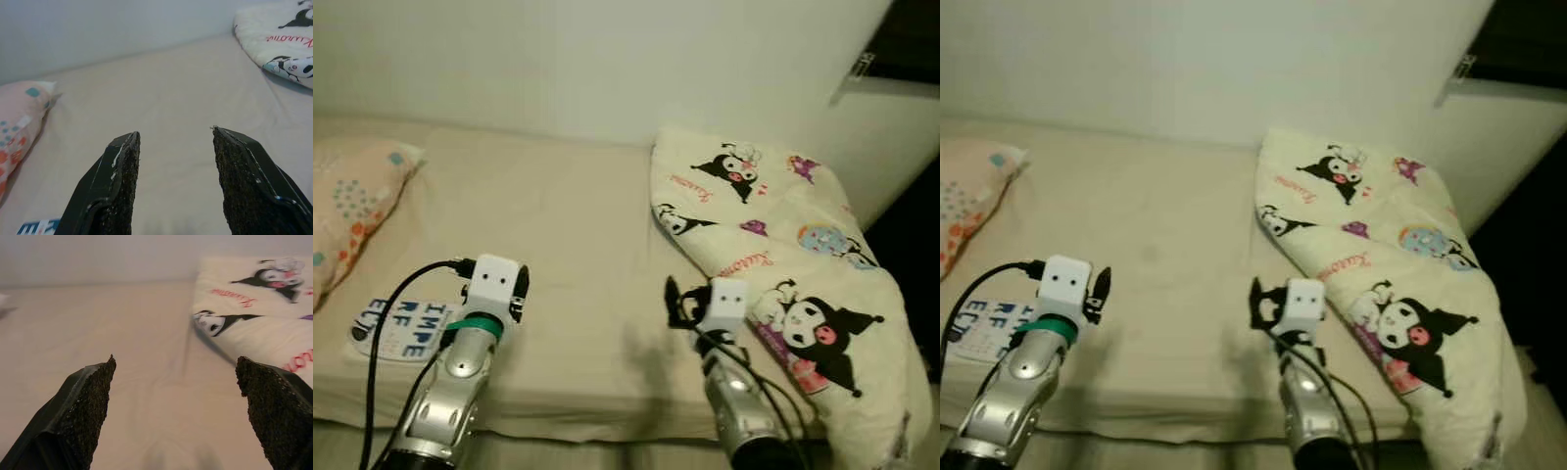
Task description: Clean up the room
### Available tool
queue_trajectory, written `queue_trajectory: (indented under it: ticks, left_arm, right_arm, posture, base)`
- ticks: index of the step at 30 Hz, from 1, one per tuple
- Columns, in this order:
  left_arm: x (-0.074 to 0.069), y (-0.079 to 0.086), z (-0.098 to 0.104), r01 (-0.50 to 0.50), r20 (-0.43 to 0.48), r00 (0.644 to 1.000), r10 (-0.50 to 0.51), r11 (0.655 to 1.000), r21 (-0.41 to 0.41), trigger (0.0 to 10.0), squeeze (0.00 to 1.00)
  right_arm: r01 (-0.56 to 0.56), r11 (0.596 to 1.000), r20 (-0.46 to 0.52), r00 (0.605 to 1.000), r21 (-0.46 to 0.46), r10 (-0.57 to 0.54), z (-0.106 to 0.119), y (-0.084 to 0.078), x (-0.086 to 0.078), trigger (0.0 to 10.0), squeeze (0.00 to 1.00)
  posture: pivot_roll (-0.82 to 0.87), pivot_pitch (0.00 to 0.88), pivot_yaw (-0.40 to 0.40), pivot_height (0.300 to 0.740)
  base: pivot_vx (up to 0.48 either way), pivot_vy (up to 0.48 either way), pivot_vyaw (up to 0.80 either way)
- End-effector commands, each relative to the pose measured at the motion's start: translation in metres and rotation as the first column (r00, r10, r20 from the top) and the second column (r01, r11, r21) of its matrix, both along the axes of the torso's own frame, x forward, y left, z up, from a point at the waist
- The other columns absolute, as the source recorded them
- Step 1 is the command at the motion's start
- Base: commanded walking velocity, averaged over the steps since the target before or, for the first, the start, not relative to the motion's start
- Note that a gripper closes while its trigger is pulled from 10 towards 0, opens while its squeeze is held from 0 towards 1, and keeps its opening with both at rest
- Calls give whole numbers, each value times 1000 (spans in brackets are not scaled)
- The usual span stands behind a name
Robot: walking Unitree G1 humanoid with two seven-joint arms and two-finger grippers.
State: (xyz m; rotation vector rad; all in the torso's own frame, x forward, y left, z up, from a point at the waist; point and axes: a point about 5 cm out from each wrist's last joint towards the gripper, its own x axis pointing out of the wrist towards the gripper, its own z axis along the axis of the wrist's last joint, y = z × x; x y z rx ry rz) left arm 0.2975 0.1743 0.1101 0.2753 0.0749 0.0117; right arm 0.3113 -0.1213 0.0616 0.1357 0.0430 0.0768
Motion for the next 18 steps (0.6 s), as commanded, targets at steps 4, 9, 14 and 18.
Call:
queue_trajectory:
  ticks: [4,9,14,18]
  left_arm:
    - [-2,-3,-6,8,-23,1000,-8,1000,6,10000,0]
    - [-2,-3,-6,8,-23,1000,-8,1000,6,10000,0]
    - [-2,-3,-6,10,-25,1000,-10,1000,5,10000,0]
    - [-2,-3,-7,11,-25,1000,-11,1000,4,10000,0]
  right_arm:
    - [21,1000,-22,1000,-11,-21,-5,-8,-3,10000,0]
    - [18,1000,-21,1000,-12,-19,-5,-8,-2,10000,0]
    - [17,1000,-21,1000,-14,-17,-6,-8,-3,10000,0]
    - [16,1000,-22,1000,-15,-17,-6,-8,-3,10000,0]
  posture:
    - [121,6,-6,740]
    - [123,4,-9,740]
    - [121,3,-9,740]
    - [121,3,-9,740]
  base:
    - [0,-305,0]
    - [0,-307,0]
    - [0,-307,0]
    - [0,-306,0]
